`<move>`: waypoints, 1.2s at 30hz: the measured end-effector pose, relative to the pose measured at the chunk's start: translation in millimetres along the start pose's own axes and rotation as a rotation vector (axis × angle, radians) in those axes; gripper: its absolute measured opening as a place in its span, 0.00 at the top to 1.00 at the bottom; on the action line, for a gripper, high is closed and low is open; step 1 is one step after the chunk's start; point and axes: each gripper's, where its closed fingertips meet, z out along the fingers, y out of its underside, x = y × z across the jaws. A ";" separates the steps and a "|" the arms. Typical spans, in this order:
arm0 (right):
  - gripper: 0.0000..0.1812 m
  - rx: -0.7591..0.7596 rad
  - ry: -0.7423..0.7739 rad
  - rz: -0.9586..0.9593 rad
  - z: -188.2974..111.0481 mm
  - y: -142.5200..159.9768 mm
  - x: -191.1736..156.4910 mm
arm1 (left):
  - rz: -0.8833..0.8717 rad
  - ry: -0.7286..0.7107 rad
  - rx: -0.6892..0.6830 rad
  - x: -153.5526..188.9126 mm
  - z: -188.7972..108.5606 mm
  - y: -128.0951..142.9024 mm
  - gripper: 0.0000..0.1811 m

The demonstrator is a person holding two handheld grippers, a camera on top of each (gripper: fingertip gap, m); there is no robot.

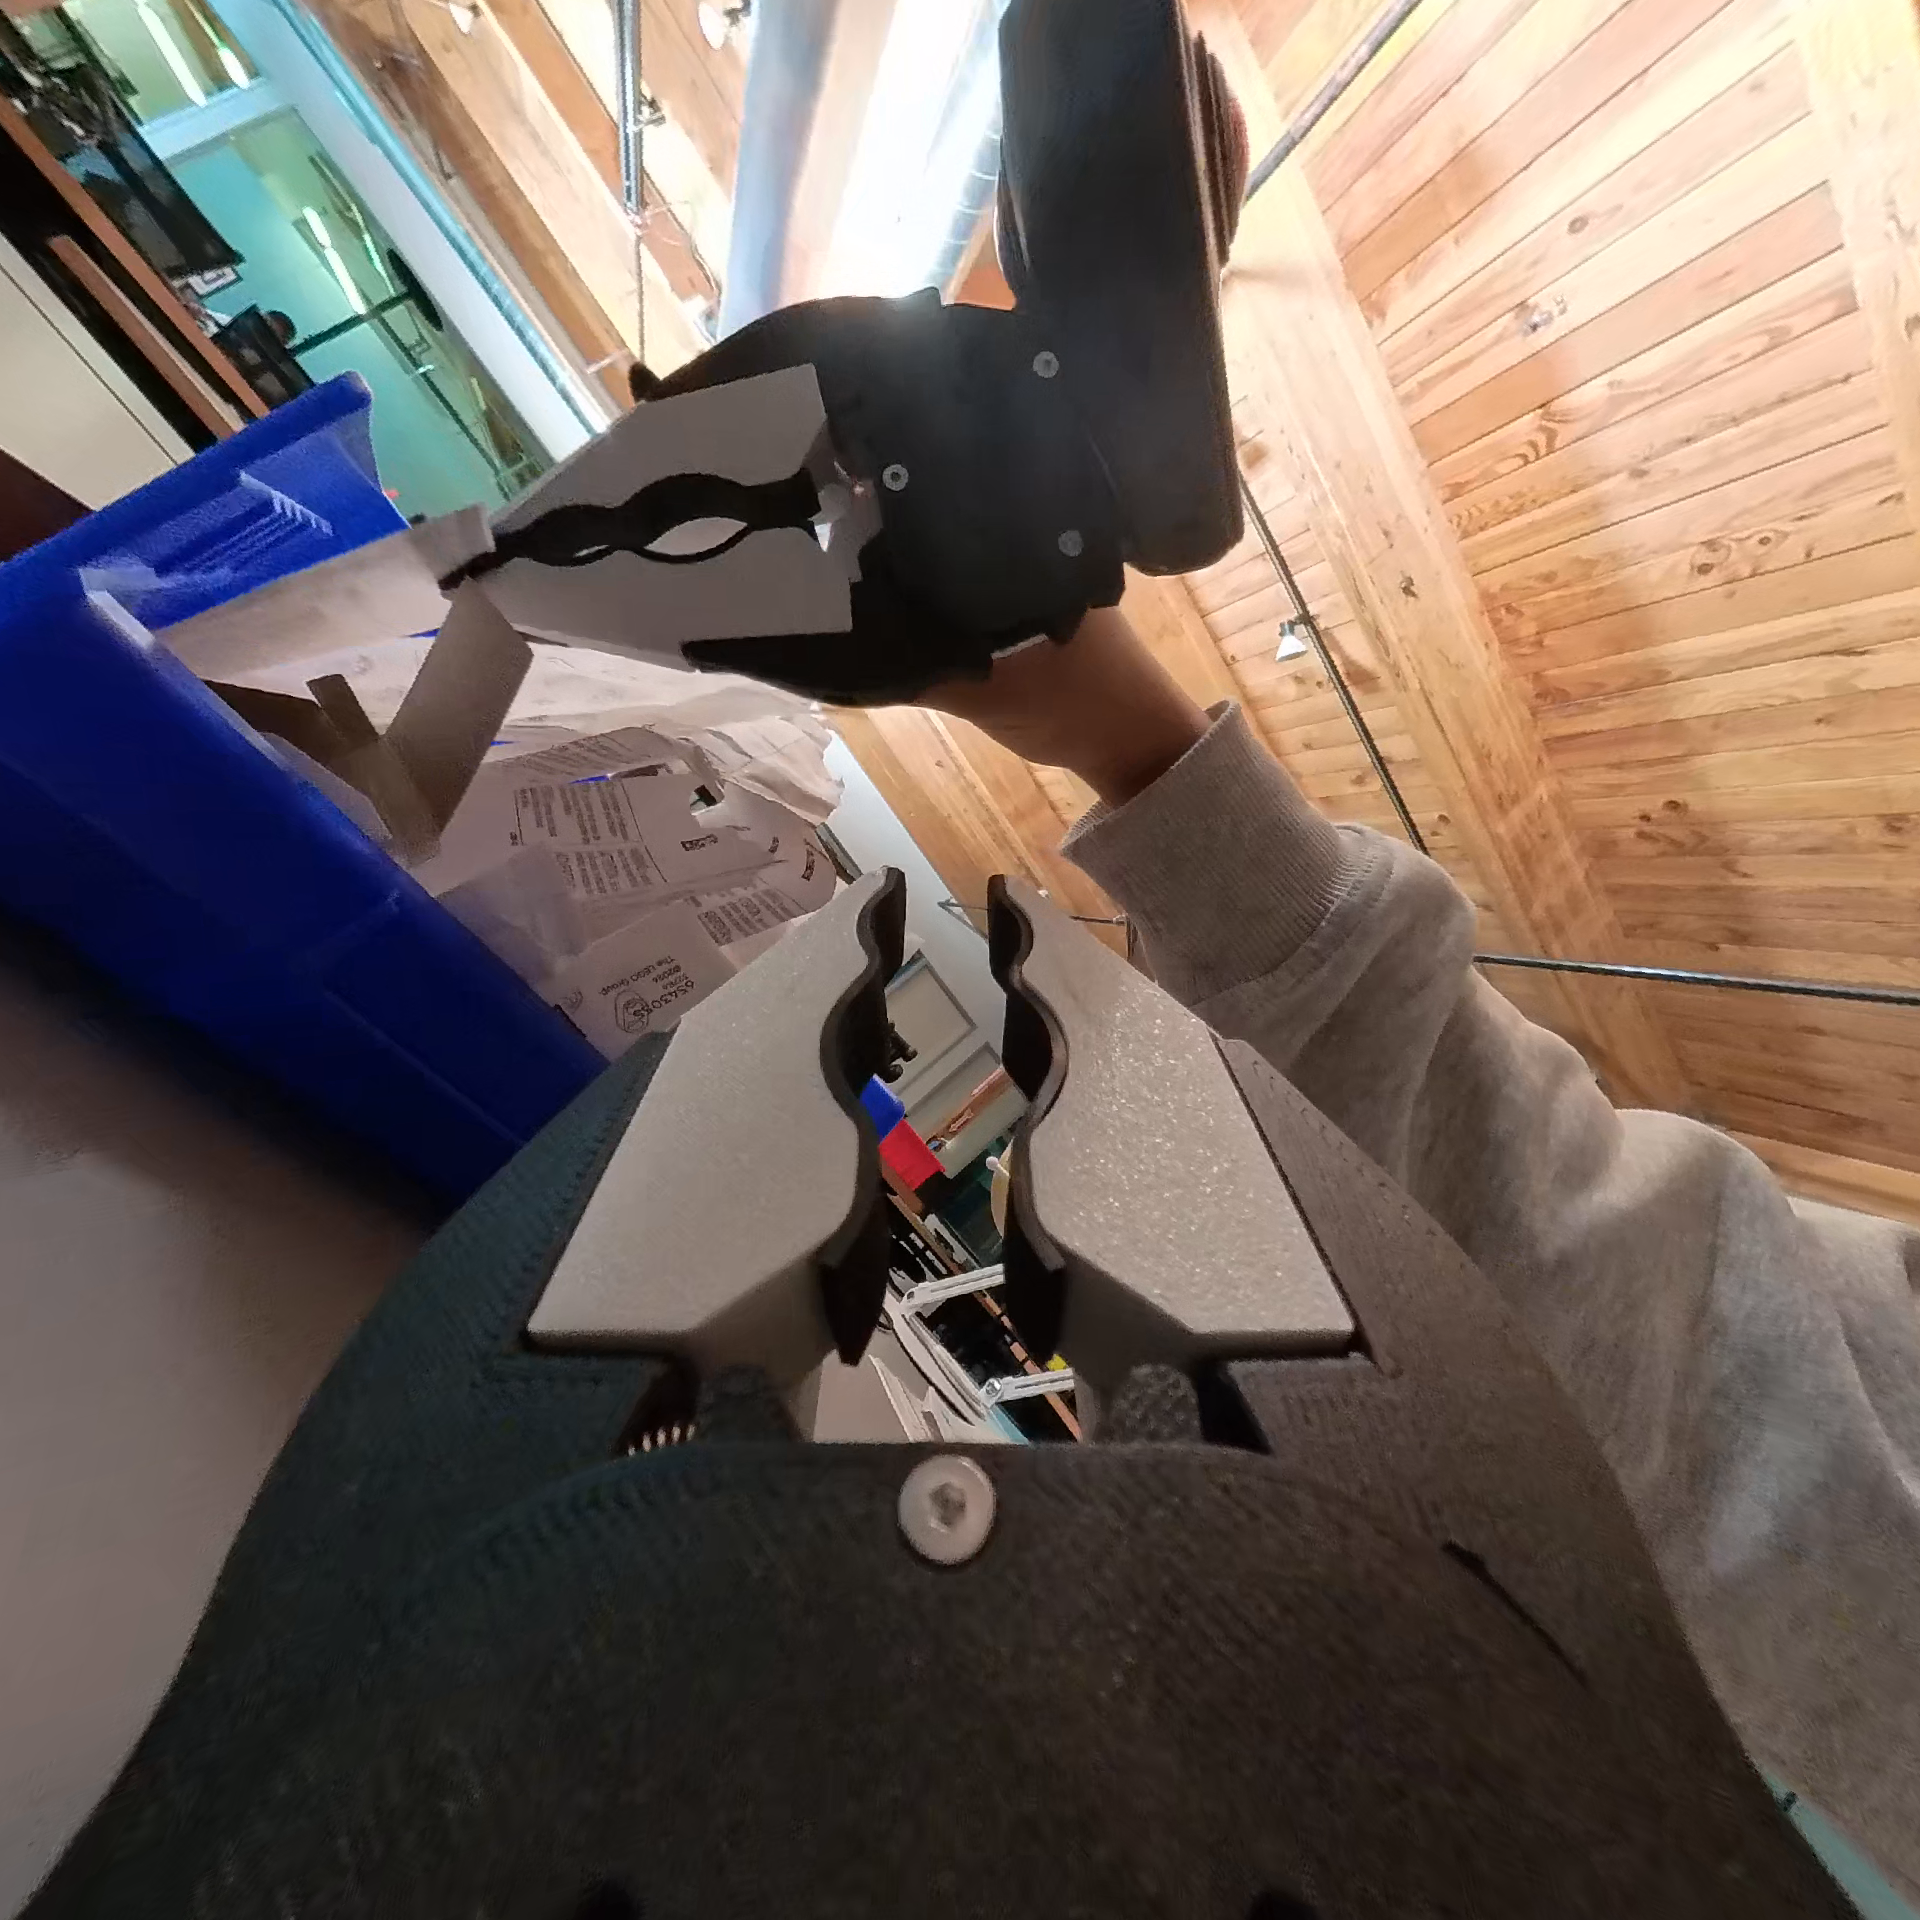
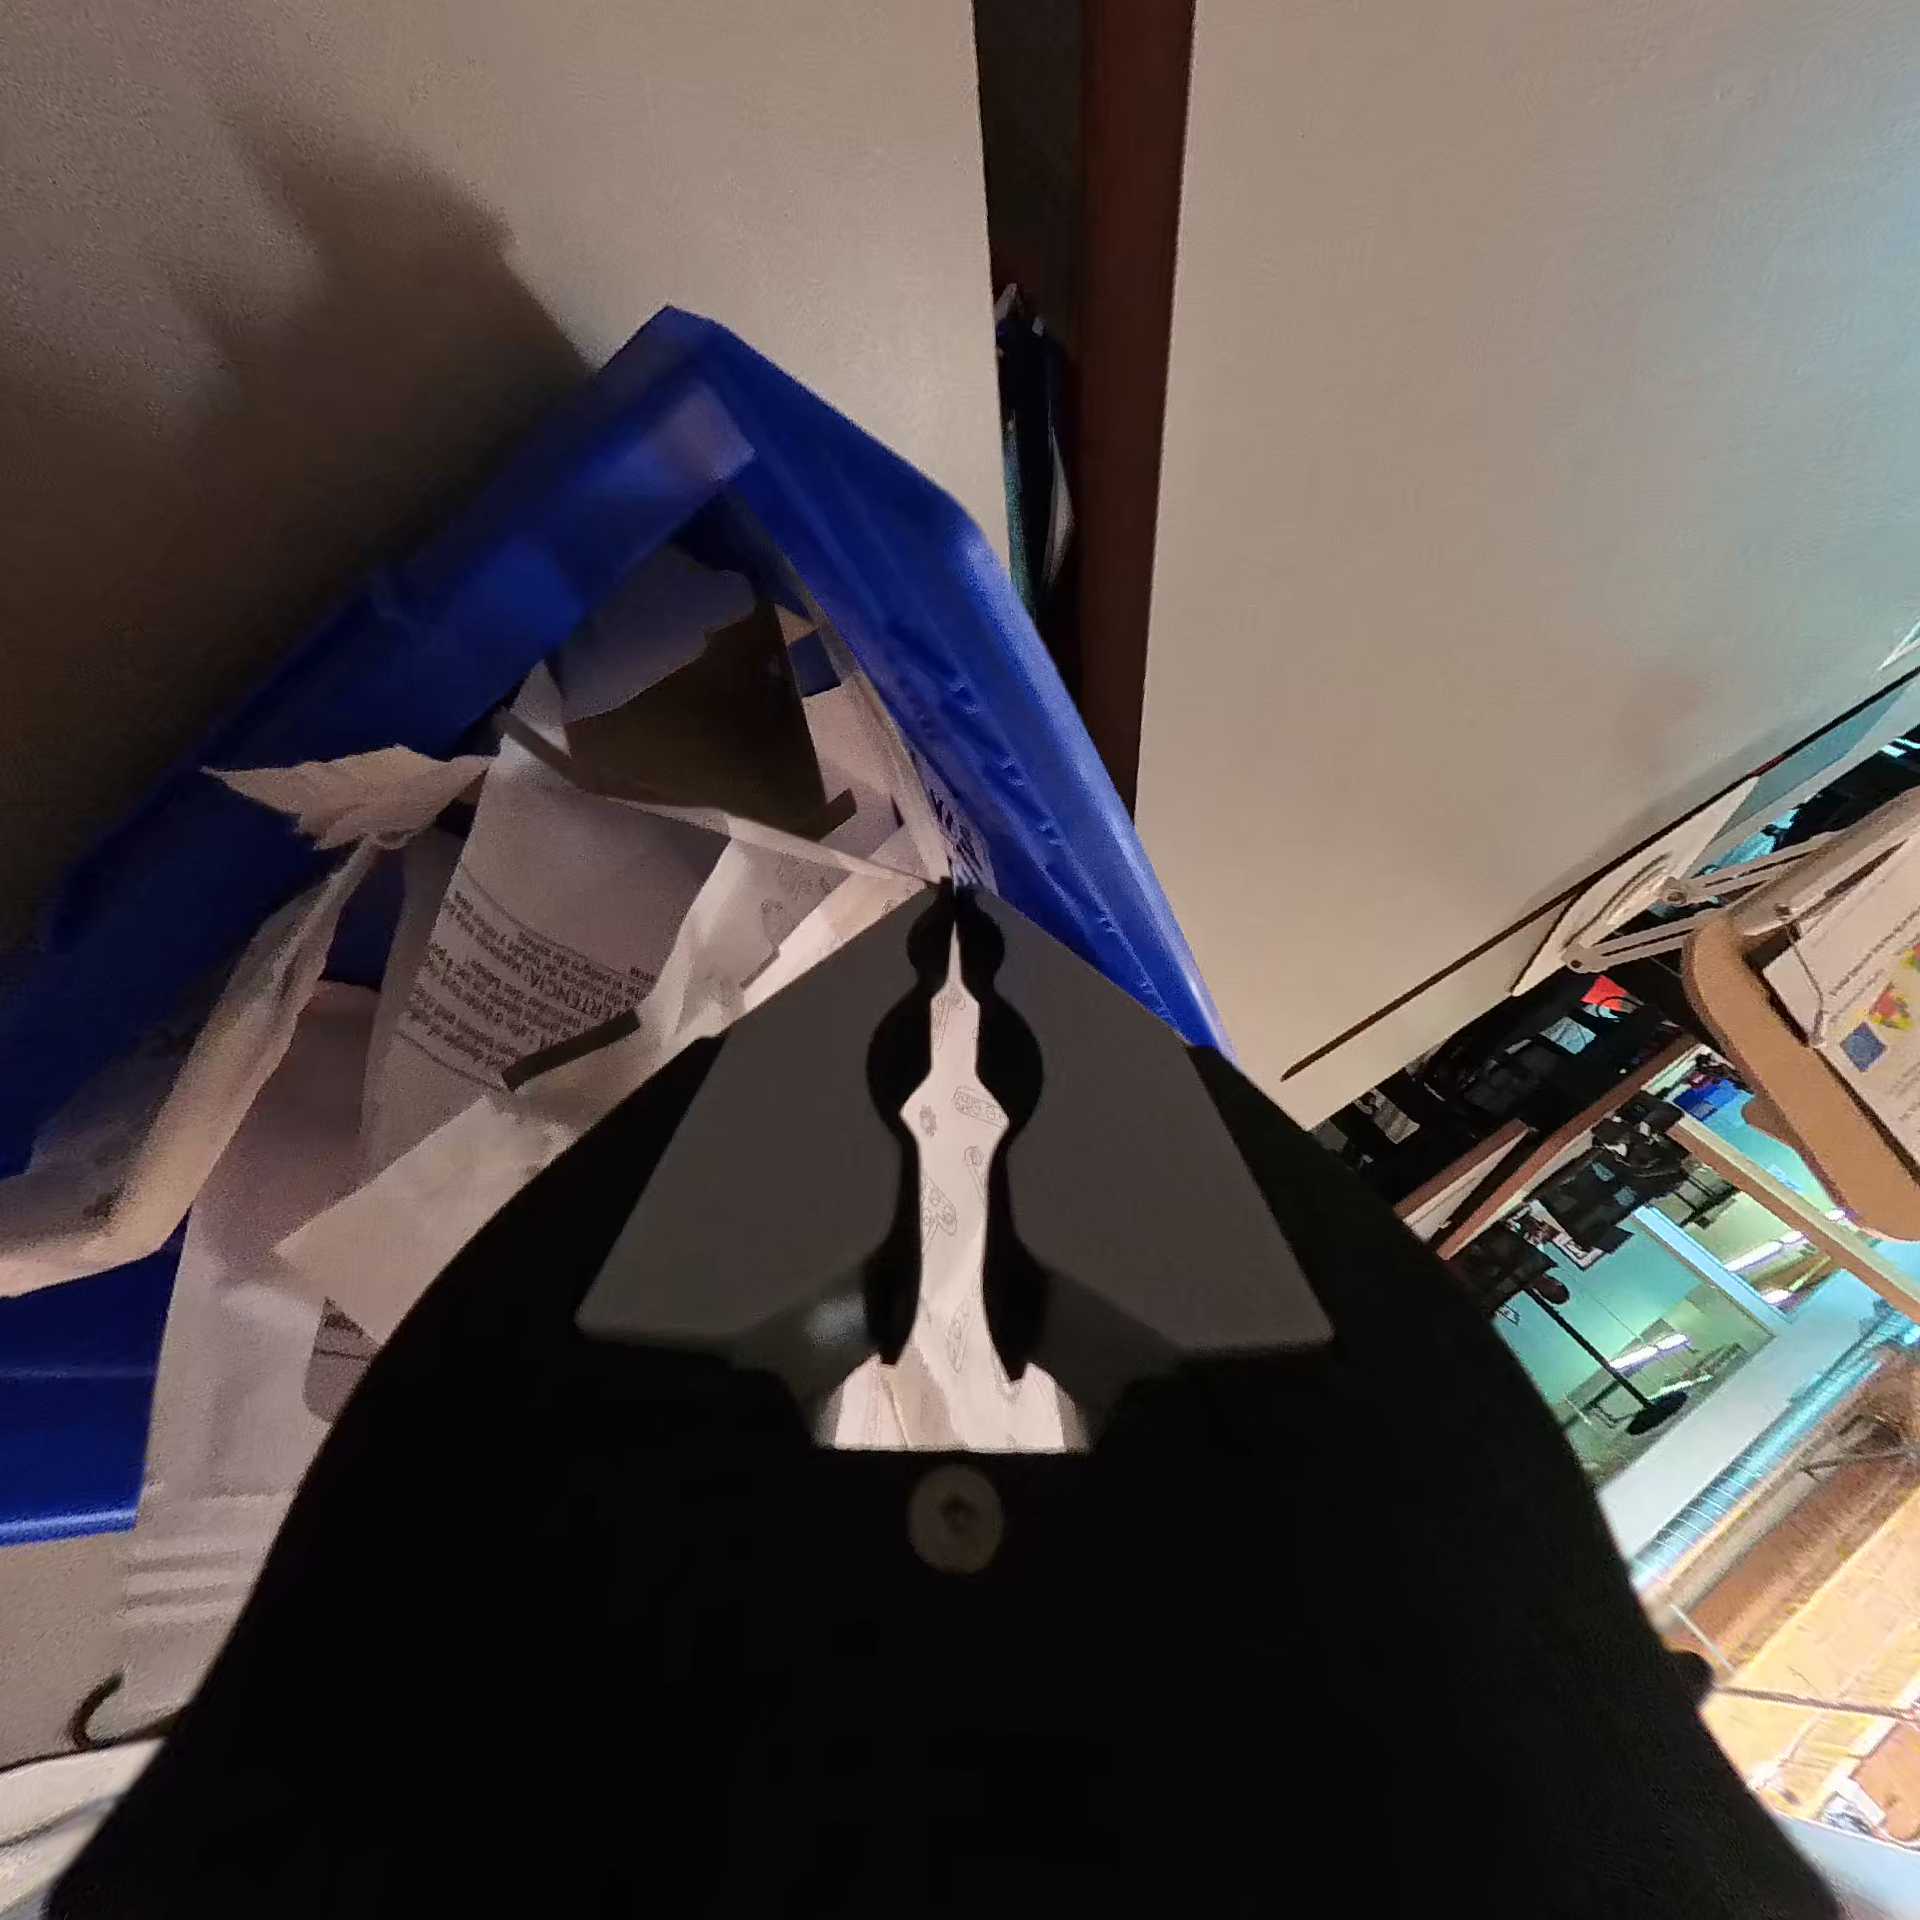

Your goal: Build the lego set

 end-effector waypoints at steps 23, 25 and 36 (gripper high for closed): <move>1.00 0.126 0.928 0.205 -288.7 59.0 -140.5 | 0.035 0.022 -0.085 12.4 4.6 26.1 0.92; 1.00 0.119 0.955 0.318 -309.8 67.3 -190.4 | 0.083 0.027 -0.112 18.8 5.1 37.2 0.92; 1.00 -0.175 1.037 0.717 -387.8 110.4 -429.0 | 0.182 0.190 -0.266 86.4 27.8 107.4 0.96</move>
